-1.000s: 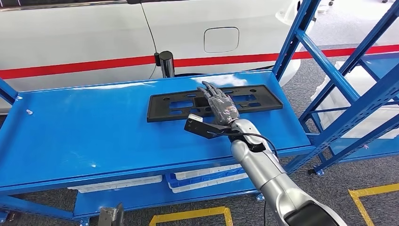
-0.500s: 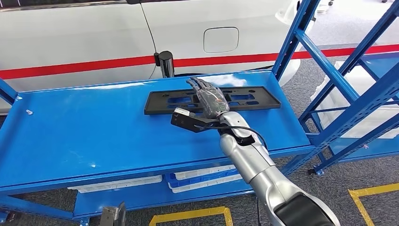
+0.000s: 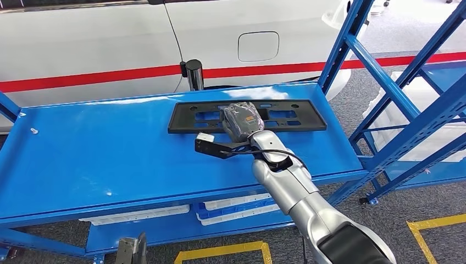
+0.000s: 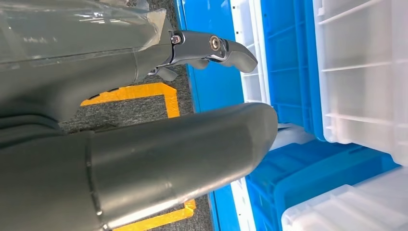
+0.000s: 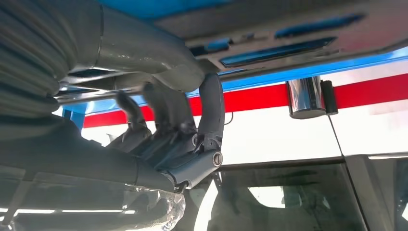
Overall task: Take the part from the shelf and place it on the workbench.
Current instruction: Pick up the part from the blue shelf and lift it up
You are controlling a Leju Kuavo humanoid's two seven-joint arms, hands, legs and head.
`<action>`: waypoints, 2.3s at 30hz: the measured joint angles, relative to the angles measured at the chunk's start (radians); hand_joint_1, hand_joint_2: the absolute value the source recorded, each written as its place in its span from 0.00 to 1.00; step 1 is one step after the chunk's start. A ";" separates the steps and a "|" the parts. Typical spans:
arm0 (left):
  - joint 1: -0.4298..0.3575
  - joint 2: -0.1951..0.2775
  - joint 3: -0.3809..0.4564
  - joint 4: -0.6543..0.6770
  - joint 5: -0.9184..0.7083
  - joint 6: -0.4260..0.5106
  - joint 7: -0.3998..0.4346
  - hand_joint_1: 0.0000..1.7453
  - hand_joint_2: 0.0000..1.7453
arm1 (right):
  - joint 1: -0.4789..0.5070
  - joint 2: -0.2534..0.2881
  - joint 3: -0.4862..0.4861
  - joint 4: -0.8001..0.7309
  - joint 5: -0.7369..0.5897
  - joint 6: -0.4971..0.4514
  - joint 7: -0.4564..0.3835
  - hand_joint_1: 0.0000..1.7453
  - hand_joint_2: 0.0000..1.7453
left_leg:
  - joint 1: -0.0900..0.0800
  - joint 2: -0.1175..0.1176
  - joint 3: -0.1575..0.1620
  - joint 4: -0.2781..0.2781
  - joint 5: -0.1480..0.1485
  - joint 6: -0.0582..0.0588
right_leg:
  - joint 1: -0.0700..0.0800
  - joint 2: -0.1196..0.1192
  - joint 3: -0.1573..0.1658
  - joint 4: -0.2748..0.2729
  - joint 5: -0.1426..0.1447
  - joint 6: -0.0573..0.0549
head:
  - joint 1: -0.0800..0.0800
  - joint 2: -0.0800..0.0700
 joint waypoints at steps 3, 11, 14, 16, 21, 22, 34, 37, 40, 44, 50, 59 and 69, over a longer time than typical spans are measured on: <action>-0.001 0.000 -0.006 0.000 0.002 0.001 0.000 0.00 0.00 | 0.000 -0.001 0.002 0.002 0.033 0.001 0.006 0.85 1.00 | 0.000 0.000 0.000 0.000 0.000 0.000 | 0.000 0.000 0.000 0.000 0.000 0.000 | 0.000 0.000; -0.002 0.000 -0.015 0.000 0.020 0.010 -0.004 0.00 0.00 | 0.006 -0.008 -0.003 -0.003 0.094 -0.020 0.006 0.02 1.00 | 0.000 0.000 0.000 0.000 0.000 0.000 | 0.000 0.000 0.000 0.000 0.000 0.000 | 0.000 0.000; -0.002 0.000 -0.015 0.000 0.021 0.010 -0.005 0.00 0.00 | 0.008 -0.009 -0.006 -0.014 0.101 -0.020 0.005 0.00 1.00 | 0.000 0.000 0.000 0.000 0.000 0.000 | 0.000 0.000 0.000 0.000 0.000 0.000 | 0.000 0.000; -0.002 0.000 -0.015 0.000 0.022 0.011 -0.005 0.00 0.00 | 0.009 -0.010 -0.011 -0.026 0.101 -0.021 0.004 0.00 1.00 | 0.000 0.000 0.000 0.000 0.000 0.000 | 0.000 0.000 0.000 0.000 0.000 0.000 | 0.000 0.000; -0.002 0.002 -0.017 0.000 0.023 0.010 -0.008 0.00 0.00 | 0.010 -0.016 -0.031 -0.073 0.094 -0.022 -0.002 0.00 1.00 | 0.000 0.000 0.000 0.000 0.000 0.000 | 0.000 0.000 0.000 0.000 0.000 0.000 | 0.000 0.000; -0.002 0.002 -0.018 0.000 0.023 0.009 -0.008 0.00 0.00 | 0.010 -0.017 -0.034 -0.081 0.090 -0.022 -0.004 0.00 1.00 | 0.000 0.000 0.000 0.000 0.000 0.000 | 0.000 0.000 0.000 0.000 0.000 0.000 | 0.000 0.000; 0.000 0.009 -0.023 0.000 0.044 0.012 -0.015 0.00 0.00 | 0.008 -0.024 -0.047 -0.119 0.065 -0.019 -0.027 0.00 1.00 | 0.000 0.000 0.000 0.000 0.000 0.000 | 0.000 0.000 0.000 0.000 0.000 0.000 | 0.000 0.000; 0.000 0.010 -0.023 0.000 0.049 0.012 -0.015 0.00 0.00 | 0.006 -0.023 -0.047 -0.120 0.063 -0.019 -0.029 0.00 1.00 | 0.000 0.000 0.000 0.000 0.000 0.000 | 0.000 0.000 0.000 0.000 0.000 0.000 | 0.000 0.000; 0.000 0.010 -0.023 0.001 0.052 0.012 -0.015 0.00 0.00 | 0.005 -0.022 -0.047 -0.119 0.061 -0.018 -0.029 0.00 1.00 | 0.000 0.000 0.000 0.000 0.000 0.000 | 0.000 0.000 0.000 0.000 0.000 0.000 | 0.000 0.000; 0.001 0.012 -0.023 0.001 0.054 0.012 -0.017 0.00 0.00 | 0.003 -0.018 -0.043 -0.114 0.053 -0.015 -0.037 0.00 1.00 | 0.000 0.000 0.000 0.000 0.000 0.000 | 0.000 0.000 0.000 0.000 0.000 0.000 | 0.000 0.000; 0.003 0.015 -0.023 0.002 0.058 0.015 -0.018 0.00 0.00 | 0.004 0.000 -0.030 -0.094 0.047 -0.016 -0.039 0.00 1.00 | 0.000 0.000 0.000 0.000 0.000 0.000 | 0.000 0.000 0.000 0.000 0.000 0.000 | 0.000 0.000; 0.010 0.018 -0.024 0.005 0.060 0.021 -0.018 0.00 0.00 | 0.009 0.022 -0.014 -0.059 0.041 -0.013 -0.038 0.00 1.00 | 0.000 0.000 0.000 0.000 0.000 0.000 | 0.000 0.000 0.000 0.000 0.000 0.000 | 0.000 0.000; 0.021 0.020 -0.030 0.007 0.061 0.022 -0.016 0.00 0.00 | 0.016 0.022 -0.012 -0.027 0.035 -0.017 -0.035 0.00 1.00 | 0.000 0.000 0.000 0.000 0.000 0.000 | 0.000 0.000 0.000 0.000 0.000 0.000 | 0.000 0.000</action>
